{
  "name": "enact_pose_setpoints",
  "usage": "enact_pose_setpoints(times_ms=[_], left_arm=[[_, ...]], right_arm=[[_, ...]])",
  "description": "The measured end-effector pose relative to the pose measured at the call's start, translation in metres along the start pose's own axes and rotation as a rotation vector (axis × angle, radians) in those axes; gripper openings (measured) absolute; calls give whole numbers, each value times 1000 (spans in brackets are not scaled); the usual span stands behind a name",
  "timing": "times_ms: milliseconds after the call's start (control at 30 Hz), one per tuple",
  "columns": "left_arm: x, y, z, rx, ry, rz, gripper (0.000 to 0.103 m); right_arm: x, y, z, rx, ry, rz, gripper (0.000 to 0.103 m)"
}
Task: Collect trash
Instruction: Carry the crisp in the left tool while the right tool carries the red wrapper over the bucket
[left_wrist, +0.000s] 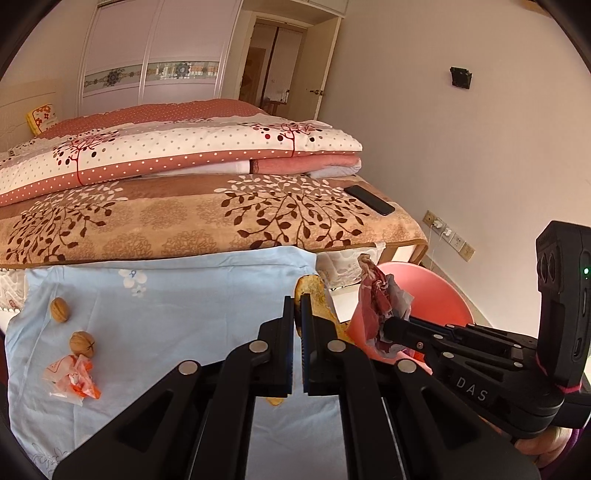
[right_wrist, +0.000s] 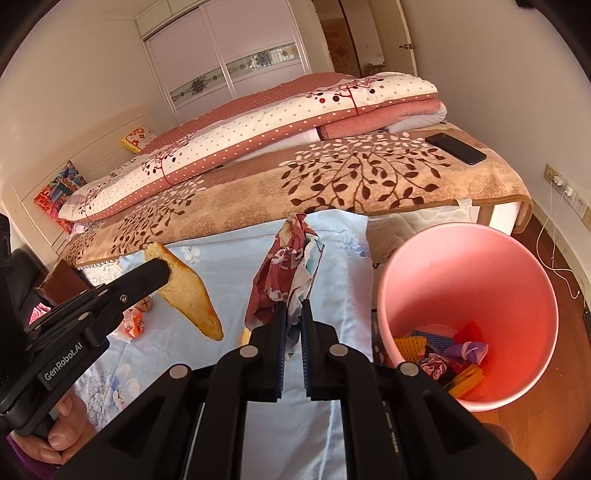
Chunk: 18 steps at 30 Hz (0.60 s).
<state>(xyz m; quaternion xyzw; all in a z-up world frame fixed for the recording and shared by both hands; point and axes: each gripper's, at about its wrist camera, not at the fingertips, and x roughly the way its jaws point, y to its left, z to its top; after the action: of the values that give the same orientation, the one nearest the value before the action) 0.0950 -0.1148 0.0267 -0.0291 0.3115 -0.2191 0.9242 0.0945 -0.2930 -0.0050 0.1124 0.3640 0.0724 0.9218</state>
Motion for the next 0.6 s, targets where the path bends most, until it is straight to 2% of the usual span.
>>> enact_pose_setpoints(times_ms=[367, 600], left_arm=[[25, -48, 13, 65, -2, -89, 3], [48, -71, 12, 98, 30, -129, 3]], right_arm=[[-10, -60, -1, 87, -23, -124, 7], [-8, -98, -11, 170, -11, -182, 7]])
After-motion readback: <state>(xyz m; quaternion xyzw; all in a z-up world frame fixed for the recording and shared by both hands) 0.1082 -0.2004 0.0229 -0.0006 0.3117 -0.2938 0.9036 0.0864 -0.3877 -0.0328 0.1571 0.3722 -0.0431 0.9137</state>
